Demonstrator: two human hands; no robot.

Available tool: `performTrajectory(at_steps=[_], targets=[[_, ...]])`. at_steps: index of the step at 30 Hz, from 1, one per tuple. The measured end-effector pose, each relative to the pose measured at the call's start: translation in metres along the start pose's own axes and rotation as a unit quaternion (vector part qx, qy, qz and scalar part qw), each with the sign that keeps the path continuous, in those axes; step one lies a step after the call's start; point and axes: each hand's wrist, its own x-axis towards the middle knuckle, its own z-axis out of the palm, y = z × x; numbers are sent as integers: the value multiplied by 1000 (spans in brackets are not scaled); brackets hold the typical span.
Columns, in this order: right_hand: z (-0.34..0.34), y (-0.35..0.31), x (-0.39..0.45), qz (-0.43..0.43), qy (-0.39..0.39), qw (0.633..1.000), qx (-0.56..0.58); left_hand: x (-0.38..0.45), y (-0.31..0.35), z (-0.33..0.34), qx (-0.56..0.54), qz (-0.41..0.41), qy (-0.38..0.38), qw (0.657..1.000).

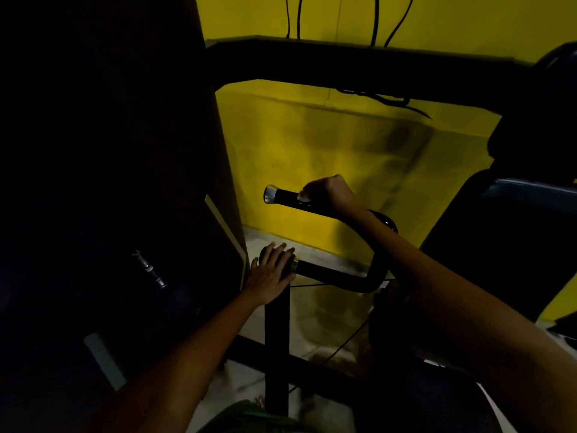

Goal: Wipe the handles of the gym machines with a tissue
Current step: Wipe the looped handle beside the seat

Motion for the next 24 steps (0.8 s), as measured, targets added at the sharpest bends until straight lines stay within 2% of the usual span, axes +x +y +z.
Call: performTrajectory(at_steps=[3, 4, 8, 11, 13, 17, 19, 24], targets=[[22, -13, 22, 47, -64, 994, -69, -1, -5, 1, 28, 19, -11, 999], [26, -17, 25, 39, -78, 993, -75, -2, -3, 3, 41, 14, -15, 999], [9, -11, 15, -45, -40, 998, 7, -6, 8, 6, 26, -28, -14, 999], [12, -7, 25, 4, -9, 1000, 2, -7, 10, 5, 14, -34, -22, 999], [31, -16, 38, -9, 13, 1000, -23, -7, 9, 3, 11, -28, -34, 999], [35, -21, 33, -57, -60, 996, -18, -6, 7, -2, 15, -25, -42, 999], [20, -13, 25, -62, -70, 996, -7, -5, 8, -2, 1, -29, -44, 999], [33, -25, 40, 51, -90, 991, -89, -5, 9, -3, -9, -33, -48, 998]])
